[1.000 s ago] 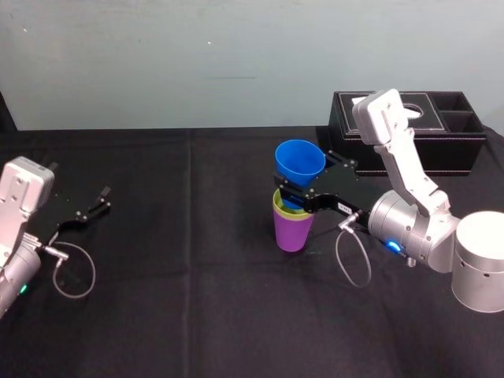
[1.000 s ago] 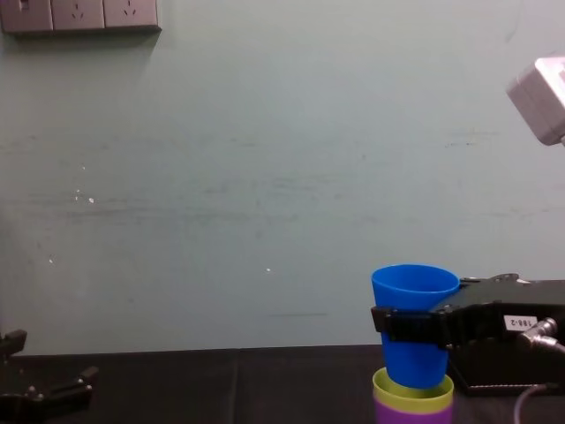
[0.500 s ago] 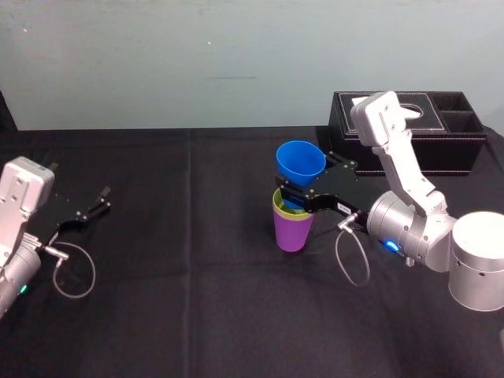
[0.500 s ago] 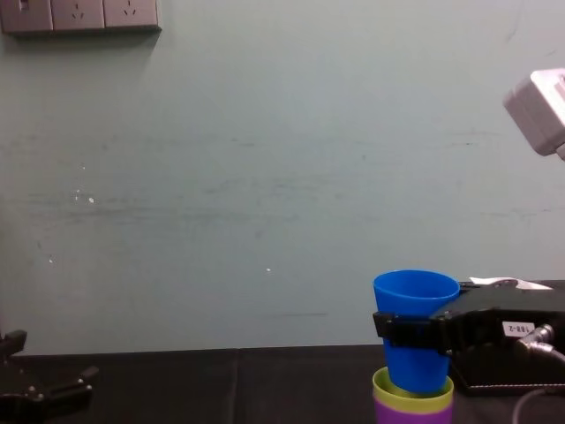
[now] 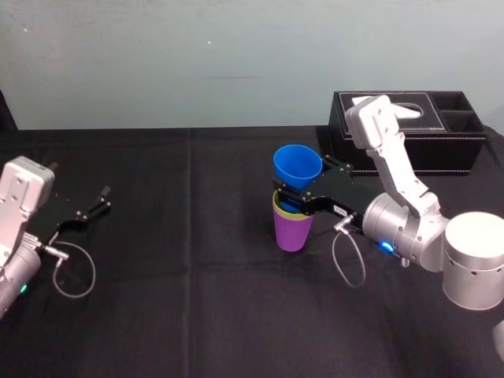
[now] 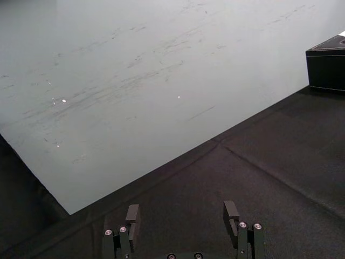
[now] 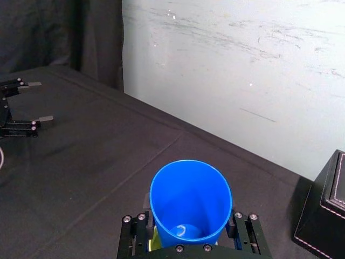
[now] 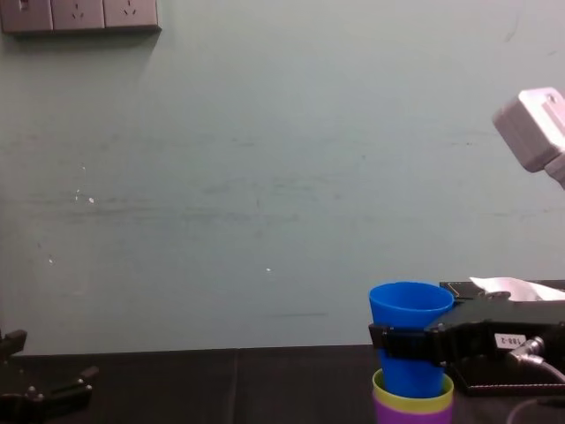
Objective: Stack the three plastic cups sequentially using one hand.
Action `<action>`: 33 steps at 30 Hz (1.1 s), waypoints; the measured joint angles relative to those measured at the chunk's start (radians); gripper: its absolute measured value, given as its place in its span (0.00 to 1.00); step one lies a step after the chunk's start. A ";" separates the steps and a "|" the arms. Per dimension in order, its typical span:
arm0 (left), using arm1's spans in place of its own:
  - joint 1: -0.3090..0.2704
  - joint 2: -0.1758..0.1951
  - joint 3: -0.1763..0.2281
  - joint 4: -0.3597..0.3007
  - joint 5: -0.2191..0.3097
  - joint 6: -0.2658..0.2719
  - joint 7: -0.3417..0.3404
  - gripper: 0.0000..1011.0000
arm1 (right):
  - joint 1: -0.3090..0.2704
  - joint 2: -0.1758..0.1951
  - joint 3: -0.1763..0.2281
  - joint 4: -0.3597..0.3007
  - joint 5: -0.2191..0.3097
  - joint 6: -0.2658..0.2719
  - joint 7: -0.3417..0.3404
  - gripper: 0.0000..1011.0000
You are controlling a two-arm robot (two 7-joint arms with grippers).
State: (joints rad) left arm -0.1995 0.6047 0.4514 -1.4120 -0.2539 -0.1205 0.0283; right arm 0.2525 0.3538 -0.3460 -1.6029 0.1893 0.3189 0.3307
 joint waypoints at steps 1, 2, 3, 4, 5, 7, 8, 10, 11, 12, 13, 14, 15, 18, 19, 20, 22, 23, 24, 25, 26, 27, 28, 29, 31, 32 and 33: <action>0.000 0.000 0.000 0.000 0.000 0.000 0.000 1.00 | 0.001 -0.001 0.000 0.002 0.000 -0.001 0.000 0.72; 0.000 0.000 0.000 0.000 0.000 0.000 0.000 1.00 | 0.001 -0.001 -0.001 0.004 -0.001 -0.001 0.000 0.72; 0.000 0.000 0.000 0.000 0.000 0.000 0.000 1.00 | 0.002 -0.002 -0.002 0.006 -0.001 -0.001 0.001 0.72; 0.000 0.000 0.000 0.000 0.000 0.000 0.000 1.00 | 0.002 -0.003 -0.003 0.009 -0.002 -0.002 0.001 0.72; 0.000 0.000 0.000 0.000 0.000 0.000 0.000 1.00 | 0.002 -0.003 -0.003 0.011 -0.002 -0.003 0.001 0.72; 0.000 0.000 0.000 0.000 0.000 0.000 0.000 1.00 | 0.002 -0.004 -0.004 0.015 -0.004 -0.004 0.001 0.72; 0.000 0.000 0.000 0.000 0.000 0.000 0.000 1.00 | 0.002 -0.004 -0.005 0.016 -0.004 -0.005 0.001 0.72; 0.000 0.000 0.000 0.000 0.000 0.000 0.000 1.00 | 0.001 -0.005 -0.006 0.019 -0.005 -0.007 0.002 0.72; 0.000 0.000 0.000 0.000 0.000 0.000 0.000 1.00 | 0.000 -0.006 -0.007 0.020 -0.006 -0.009 0.002 0.72; 0.000 0.000 0.000 0.000 0.000 0.000 0.000 1.00 | -0.001 -0.006 -0.008 0.021 -0.007 -0.010 0.002 0.72; 0.000 0.000 0.000 0.000 0.000 0.000 0.000 1.00 | -0.002 -0.006 -0.008 0.022 -0.007 -0.010 0.003 0.72; 0.000 0.000 0.000 0.000 0.000 0.000 0.000 1.00 | -0.002 -0.006 -0.008 0.023 -0.007 -0.011 0.003 0.72; 0.000 0.000 0.000 0.000 0.000 0.000 0.000 1.00 | -0.002 -0.006 -0.008 0.023 -0.007 -0.011 0.003 0.72; 0.000 0.000 0.000 0.000 0.000 0.000 0.000 1.00 | -0.002 -0.006 -0.008 0.022 -0.007 -0.011 0.003 0.72; 0.000 0.000 0.000 0.000 0.000 0.000 0.000 1.00 | -0.002 -0.006 -0.008 0.022 -0.007 -0.011 0.003 0.72; 0.000 0.000 0.000 0.000 0.000 0.000 0.000 1.00 | -0.002 -0.006 -0.008 0.022 -0.007 -0.011 0.003 0.72; 0.000 0.000 0.000 0.000 0.000 0.000 0.000 1.00 | -0.002 -0.005 -0.008 0.021 -0.007 -0.010 0.003 0.72; 0.000 0.000 0.000 0.000 0.000 0.000 0.000 1.00 | -0.002 -0.005 -0.008 0.021 -0.007 -0.010 0.003 0.72; 0.000 0.000 0.000 0.000 0.000 0.000 0.000 1.00 | -0.002 -0.005 -0.007 0.021 -0.007 -0.010 0.003 0.73; 0.000 0.000 0.000 0.000 0.000 0.000 0.000 1.00 | -0.002 -0.005 -0.007 0.021 -0.007 -0.010 0.003 0.74; 0.000 0.000 0.000 0.000 0.000 0.000 0.000 1.00 | -0.002 -0.005 -0.007 0.021 -0.007 -0.010 0.003 0.76; 0.000 0.000 0.000 0.000 0.000 0.000 0.000 1.00 | -0.002 -0.005 -0.007 0.020 -0.007 -0.010 0.003 0.80; 0.000 0.000 0.000 0.000 0.000 0.000 0.000 1.00 | -0.002 -0.005 -0.007 0.020 -0.007 -0.010 0.003 0.82; 0.000 0.000 0.000 0.000 0.000 0.000 0.000 1.00 | -0.002 -0.005 -0.007 0.020 -0.007 -0.010 0.003 0.84; 0.000 0.000 0.000 0.000 0.000 0.000 0.000 1.00 | -0.002 -0.005 -0.007 0.020 -0.007 -0.010 0.003 0.90; 0.000 0.000 0.000 0.000 0.000 0.000 0.000 1.00 | -0.002 -0.005 -0.007 0.020 -0.007 -0.009 0.003 0.92; 0.000 0.000 0.000 0.000 0.000 0.000 0.000 1.00 | -0.002 -0.005 -0.007 0.020 -0.007 -0.009 0.003 0.94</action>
State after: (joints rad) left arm -0.1996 0.6047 0.4514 -1.4120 -0.2539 -0.1205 0.0283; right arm 0.2506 0.3492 -0.3526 -1.5832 0.1827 0.3095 0.3335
